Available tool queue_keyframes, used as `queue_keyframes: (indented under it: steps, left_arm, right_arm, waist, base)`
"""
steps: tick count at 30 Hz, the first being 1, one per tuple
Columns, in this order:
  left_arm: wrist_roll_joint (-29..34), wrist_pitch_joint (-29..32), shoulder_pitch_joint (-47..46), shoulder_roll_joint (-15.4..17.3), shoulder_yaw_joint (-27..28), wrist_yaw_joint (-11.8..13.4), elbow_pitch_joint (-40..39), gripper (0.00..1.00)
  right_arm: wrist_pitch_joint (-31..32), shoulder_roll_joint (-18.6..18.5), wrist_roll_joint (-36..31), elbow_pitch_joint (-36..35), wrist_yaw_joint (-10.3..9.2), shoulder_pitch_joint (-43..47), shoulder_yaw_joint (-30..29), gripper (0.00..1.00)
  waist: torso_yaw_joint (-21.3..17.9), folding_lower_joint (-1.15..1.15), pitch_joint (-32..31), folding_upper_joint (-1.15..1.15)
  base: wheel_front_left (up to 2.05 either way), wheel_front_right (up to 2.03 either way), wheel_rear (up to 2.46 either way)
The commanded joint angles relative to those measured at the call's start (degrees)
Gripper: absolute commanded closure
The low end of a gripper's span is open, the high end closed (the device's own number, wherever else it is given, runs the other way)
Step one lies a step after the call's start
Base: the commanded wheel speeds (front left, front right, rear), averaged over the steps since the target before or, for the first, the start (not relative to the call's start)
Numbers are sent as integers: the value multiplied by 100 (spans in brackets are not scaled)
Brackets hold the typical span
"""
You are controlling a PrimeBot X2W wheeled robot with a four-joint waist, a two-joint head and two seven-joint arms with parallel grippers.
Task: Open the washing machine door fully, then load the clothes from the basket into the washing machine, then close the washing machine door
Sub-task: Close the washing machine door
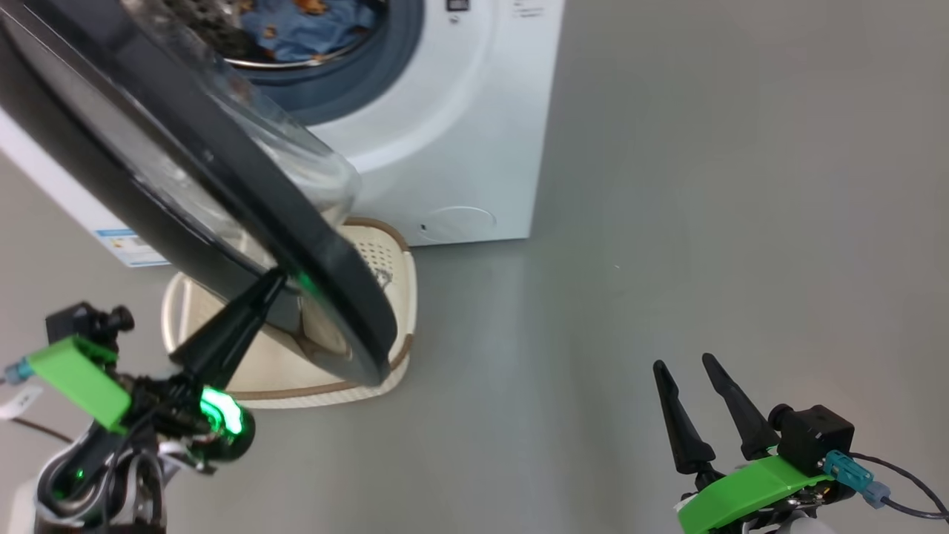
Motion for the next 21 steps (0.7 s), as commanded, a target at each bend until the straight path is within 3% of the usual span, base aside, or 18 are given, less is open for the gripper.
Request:
queue_keyframes:
  steps: [1, 21]
  left_arm:
    - [-56, -73, -288, 73, 81, -57, -123, 100]
    - [226, -912, -1236, 72, -33, -64, -26, 100]
  right_arm:
    - [-33, 28, 56, -157, 35, -171, 168, 0]
    - [-34, 29, 249, -256, 35, -376, 240, 0]
  waist:
    - [-204, 0, 172, 0]
    - [-924, 0, 673, 0]
  base:
    - [0, 0, 0]
    - [0, 0, 0]
